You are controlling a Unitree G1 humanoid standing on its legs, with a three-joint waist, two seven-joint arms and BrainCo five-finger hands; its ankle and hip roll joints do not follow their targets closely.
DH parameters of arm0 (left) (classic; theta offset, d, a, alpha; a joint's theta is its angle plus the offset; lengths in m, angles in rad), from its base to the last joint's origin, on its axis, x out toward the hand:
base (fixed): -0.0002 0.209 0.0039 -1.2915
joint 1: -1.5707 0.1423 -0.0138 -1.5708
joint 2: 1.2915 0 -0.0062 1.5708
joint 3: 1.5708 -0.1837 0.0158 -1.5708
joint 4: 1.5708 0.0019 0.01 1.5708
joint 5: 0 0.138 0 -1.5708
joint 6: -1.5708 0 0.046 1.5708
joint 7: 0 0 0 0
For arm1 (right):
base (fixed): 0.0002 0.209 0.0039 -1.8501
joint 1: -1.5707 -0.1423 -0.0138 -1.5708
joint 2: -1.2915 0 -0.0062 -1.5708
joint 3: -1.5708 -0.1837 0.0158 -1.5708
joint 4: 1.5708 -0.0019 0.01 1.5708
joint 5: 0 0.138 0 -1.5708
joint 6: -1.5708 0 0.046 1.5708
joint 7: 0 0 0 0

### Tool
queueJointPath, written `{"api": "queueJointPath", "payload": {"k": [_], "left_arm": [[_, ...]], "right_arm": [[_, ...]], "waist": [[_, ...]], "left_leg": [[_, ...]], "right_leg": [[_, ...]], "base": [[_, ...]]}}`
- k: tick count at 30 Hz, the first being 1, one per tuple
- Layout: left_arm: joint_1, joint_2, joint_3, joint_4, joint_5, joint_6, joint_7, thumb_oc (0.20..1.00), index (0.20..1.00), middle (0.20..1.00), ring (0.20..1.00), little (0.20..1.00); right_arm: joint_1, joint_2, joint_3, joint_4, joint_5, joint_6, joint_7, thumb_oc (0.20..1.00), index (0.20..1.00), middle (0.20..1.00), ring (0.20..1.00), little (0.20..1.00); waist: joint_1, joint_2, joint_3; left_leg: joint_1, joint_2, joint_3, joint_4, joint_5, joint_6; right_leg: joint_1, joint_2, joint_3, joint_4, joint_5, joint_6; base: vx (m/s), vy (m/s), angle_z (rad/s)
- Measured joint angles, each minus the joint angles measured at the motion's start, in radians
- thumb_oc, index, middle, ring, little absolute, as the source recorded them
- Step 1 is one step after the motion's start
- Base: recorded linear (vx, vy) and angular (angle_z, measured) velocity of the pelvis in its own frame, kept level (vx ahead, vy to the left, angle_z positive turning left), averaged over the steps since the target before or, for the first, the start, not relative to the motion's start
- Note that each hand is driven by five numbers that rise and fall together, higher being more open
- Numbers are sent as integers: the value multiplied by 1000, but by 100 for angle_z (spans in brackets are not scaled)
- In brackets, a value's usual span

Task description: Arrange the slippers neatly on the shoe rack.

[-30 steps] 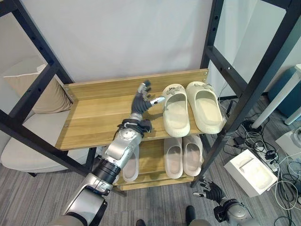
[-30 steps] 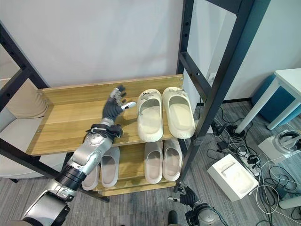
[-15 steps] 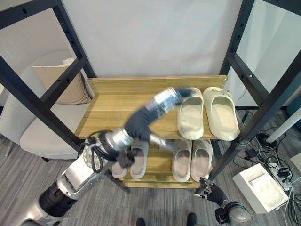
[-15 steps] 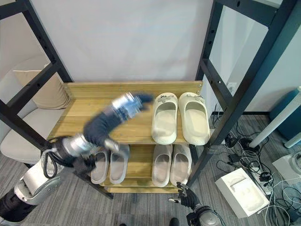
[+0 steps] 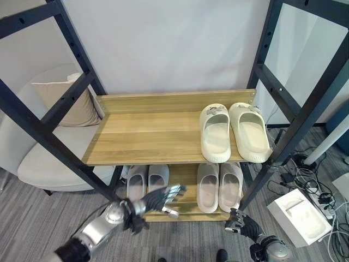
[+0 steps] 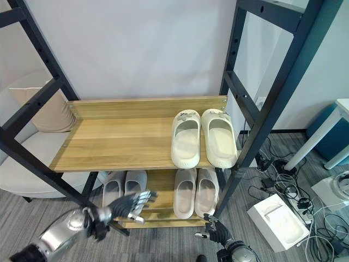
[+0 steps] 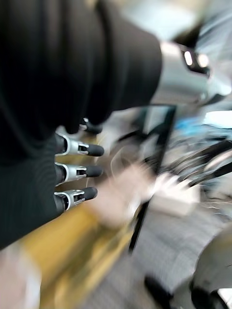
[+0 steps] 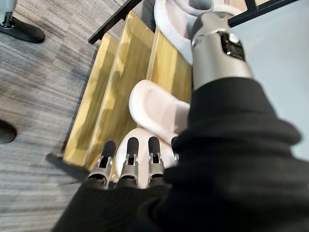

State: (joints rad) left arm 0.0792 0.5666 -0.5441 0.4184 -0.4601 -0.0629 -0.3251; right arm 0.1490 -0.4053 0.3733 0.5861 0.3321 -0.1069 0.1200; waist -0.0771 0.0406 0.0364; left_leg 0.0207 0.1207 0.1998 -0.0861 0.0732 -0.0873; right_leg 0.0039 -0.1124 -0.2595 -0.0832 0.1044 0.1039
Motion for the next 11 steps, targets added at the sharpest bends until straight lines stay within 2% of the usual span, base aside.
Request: {"api": "queueJointPath", "payload": {"k": [3, 5, 6, 7, 11], "left_arm": [[59, -57, 44, 108, 107, 16, 54, 1000, 1000, 1000, 1000, 1000], [78, -178, 184, 240, 187, -6, 135, 1000, 1000, 1000, 1000, 1000], [47, -254, 293, 354, 197, -15, 185, 1000, 1000, 1000, 1000, 1000], [30, -285, 330, 416, 203, -4, 212, 1000, 1000, 1000, 1000, 1000], [22, -300, 312, 407, 199, 4, 275, 1000, 1000, 1000, 1000, 1000]], "right_arm": [[11, 4, -4, 4, 3, 1, -3, 1000, 1000, 1000, 1000, 1000], [11, 14, -43, 28, 3, 2, -10, 1000, 1000, 1000, 1000, 1000], [4, 20, -54, 47, 3, 5, -16, 1000, 1000, 1000, 1000, 1000], [6, 22, -62, 51, 3, 7, -21, 1000, 1000, 1000, 1000, 1000], [18, 18, -79, 54, 3, 7, -46, 1000, 1000, 1000, 1000, 1000]], "waist": [[11, -15, -3], [14, -19, -7], [13, -18, -14], [12, -19, -19], [6, -22, -20]], "left_leg": [[-2, 1, 0, -2, -2, 2], [-2, -1, 2, -2, -14, 6], [-1, -1, 4, -2, -16, 6], [-1, 0, 4, -2, -16, 6], [-3, 2, 6, -2, -15, 6]], "right_leg": [[-2, 0, -1, -5, 0, 0], [-1, -3, 1, -5, 1, 2], [-2, -3, 6, -5, 1, 1], [-3, -1, 7, -5, 1, 1], [-7, 1, 10, -5, 1, -1]], "base": [[-1, 3, 1], [-2, 3, -1], [-1, -2, -7], [-6, 1, -7], [-2, -2, -4]]}}
